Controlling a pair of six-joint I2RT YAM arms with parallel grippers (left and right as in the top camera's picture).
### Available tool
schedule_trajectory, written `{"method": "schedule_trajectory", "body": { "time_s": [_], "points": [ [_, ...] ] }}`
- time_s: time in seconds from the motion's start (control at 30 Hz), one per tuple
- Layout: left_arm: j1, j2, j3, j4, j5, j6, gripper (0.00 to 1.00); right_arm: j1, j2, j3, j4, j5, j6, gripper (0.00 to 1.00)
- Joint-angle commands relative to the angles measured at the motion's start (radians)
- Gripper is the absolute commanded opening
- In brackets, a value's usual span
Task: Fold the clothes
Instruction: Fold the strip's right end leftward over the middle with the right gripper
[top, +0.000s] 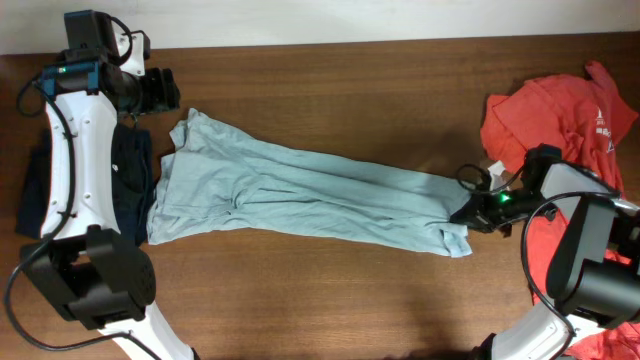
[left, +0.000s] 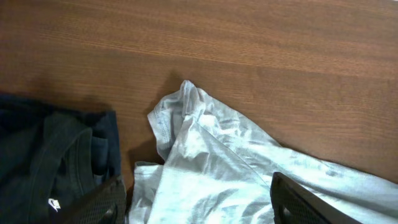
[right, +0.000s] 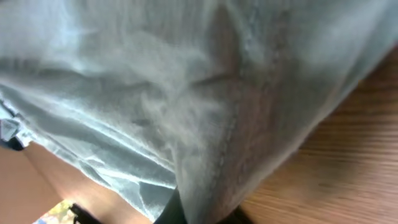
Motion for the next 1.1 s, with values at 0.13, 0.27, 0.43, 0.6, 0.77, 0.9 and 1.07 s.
{"method": "schedule_trajectory", "body": {
  "time_s": [0.13, 0.27, 0.43, 0.6, 0.77, 0.9, 1.07],
  "points": [
    [0.006, -0.017, 0.011, -0.005, 0.010, 0.020, 0.74, -0.030, -0.090, 0.287, -0.218, 0.399, 0.113, 0.04],
    [0.006, -0.017, 0.011, -0.005, 0.010, 0.020, 0.74, -0.030, -0.119, 0.453, -0.322, 0.423, 0.112, 0.04],
    [0.006, -0.017, 0.011, -0.001, 0.010, 0.020, 0.74, 0.065, -0.121, 0.529, -0.391, 0.350, 0.111, 0.04],
    [0.006, -0.017, 0.011, -0.001, 0.011, 0.020, 0.74, 0.266, -0.119, 0.504, -0.365, 0.334, 0.114, 0.04],
    [0.006, -0.017, 0.011, -0.001, 0.010, 0.020, 0.74, 0.491, -0.104, 0.471, -0.250, 0.338, 0.195, 0.04],
    [0.006, -0.017, 0.011, -0.001, 0.011, 0.019, 0.74, 0.632, -0.045, 0.471, -0.164, 0.338, 0.259, 0.04],
    [0.006, -0.017, 0.011, -0.002, 0.011, 0.020, 0.74, 0.771, 0.044, 0.471, -0.062, 0.280, 0.279, 0.04]
  ]
}}
